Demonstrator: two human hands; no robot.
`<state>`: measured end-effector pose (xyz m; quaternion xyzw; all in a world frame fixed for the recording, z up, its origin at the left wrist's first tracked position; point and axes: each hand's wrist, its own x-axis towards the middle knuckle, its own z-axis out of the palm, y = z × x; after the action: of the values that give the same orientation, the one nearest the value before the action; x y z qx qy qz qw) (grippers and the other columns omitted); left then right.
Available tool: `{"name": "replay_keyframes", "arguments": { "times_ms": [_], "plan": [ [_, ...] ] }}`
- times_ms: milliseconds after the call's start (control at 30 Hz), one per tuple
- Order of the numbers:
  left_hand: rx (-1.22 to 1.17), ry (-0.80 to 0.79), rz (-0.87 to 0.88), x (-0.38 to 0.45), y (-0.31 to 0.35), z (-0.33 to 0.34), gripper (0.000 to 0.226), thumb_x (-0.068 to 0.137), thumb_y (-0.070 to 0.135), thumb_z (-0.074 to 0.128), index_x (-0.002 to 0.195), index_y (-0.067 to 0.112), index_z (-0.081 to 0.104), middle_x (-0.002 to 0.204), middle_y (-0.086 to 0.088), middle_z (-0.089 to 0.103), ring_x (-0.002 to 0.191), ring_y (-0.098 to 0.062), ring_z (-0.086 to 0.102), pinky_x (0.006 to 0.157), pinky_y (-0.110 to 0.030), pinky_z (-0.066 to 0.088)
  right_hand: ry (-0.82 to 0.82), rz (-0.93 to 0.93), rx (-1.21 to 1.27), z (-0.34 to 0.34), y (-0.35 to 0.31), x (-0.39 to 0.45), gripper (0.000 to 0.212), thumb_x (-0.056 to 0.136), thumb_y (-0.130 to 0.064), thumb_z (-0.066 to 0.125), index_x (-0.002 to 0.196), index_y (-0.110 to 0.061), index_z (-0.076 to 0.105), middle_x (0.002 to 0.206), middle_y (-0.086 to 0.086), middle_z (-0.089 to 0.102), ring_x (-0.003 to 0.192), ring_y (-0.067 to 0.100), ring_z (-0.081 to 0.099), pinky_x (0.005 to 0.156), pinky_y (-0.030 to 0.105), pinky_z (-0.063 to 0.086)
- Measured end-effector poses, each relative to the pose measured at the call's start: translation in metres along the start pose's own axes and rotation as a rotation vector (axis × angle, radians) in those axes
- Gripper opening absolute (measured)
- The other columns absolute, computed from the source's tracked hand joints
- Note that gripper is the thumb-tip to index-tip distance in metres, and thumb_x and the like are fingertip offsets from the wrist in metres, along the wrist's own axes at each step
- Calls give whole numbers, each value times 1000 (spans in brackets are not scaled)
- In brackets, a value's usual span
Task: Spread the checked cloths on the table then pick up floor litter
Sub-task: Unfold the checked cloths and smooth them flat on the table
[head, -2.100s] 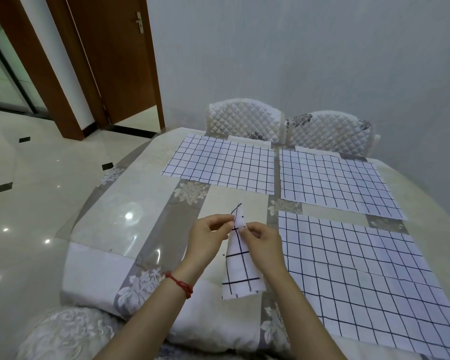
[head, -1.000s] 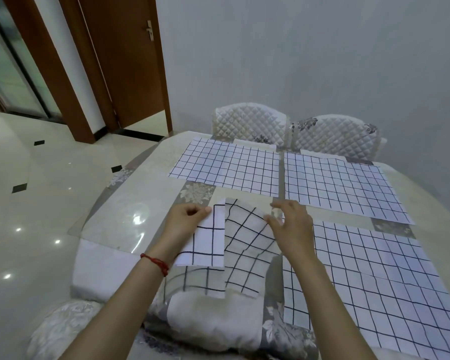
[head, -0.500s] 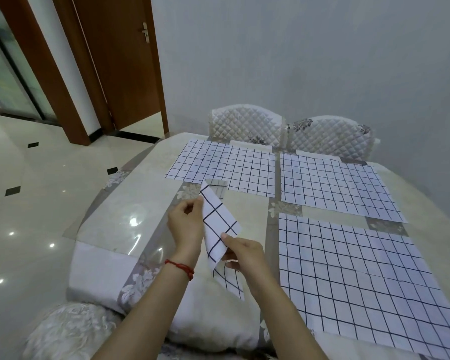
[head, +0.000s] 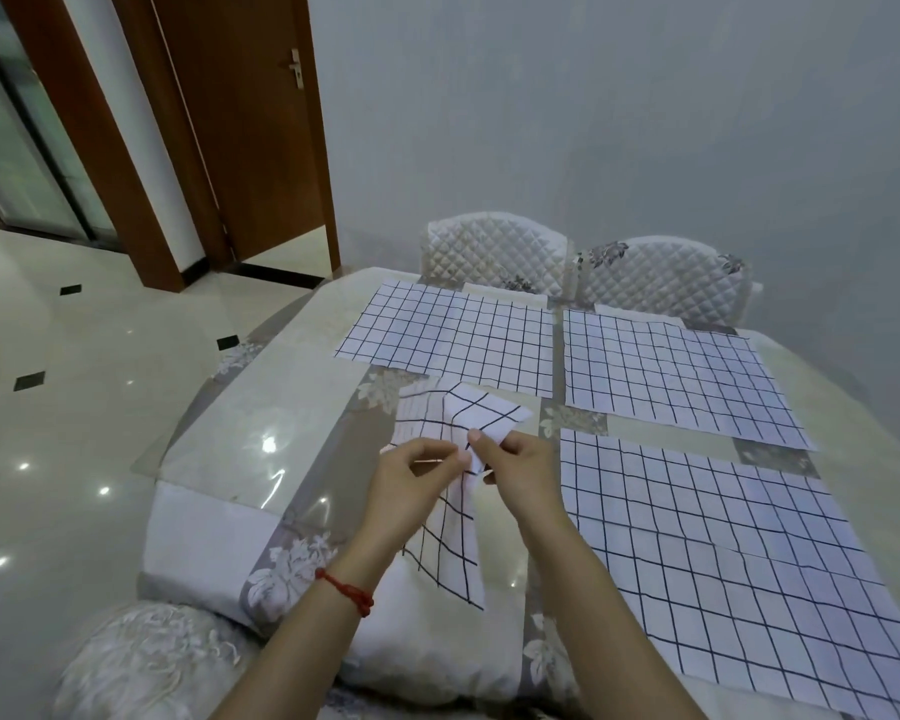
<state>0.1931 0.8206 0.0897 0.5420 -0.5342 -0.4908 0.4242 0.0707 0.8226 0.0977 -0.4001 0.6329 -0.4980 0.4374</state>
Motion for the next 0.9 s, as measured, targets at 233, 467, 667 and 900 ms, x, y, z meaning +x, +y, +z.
{"name": "replay_keyframes", "arguments": {
  "times_ms": [233,467,667,900],
  "plan": [
    [85,29,3,-13,0,6,12,77,24,72,85,17,65,80,13,65,73,3,61,65,-11,46,5,-16,42,1,-2,3,35,79,-22,70,53,-10,49,53,7,41,54,17,39,57,28,35],
    [3,83,9,-6,-4,2,17,80,15,68,64,11,67,65,-6,66,63,-13,58,61,-24,53,-24,-34,83,-6,-1,5,36,78,-16,71,49,-15,50,36,-9,43,35,6,38,41,14,34],
    [31,156,64,11,-5,-14,22,82,12,66,61,18,63,61,2,62,59,-7,55,63,-20,46,-60,-60,7,-21,0,8,19,78,-11,71,62,-7,60,49,-3,51,40,5,43,44,14,36],
    [249,262,174,43,3,-45,15,86,14,61,71,15,61,67,5,60,63,-1,54,57,-8,38,54,-58,-165,-45,2,24,12,77,-10,69,68,-11,62,70,0,60,71,17,56,67,27,43]
  ]
}}
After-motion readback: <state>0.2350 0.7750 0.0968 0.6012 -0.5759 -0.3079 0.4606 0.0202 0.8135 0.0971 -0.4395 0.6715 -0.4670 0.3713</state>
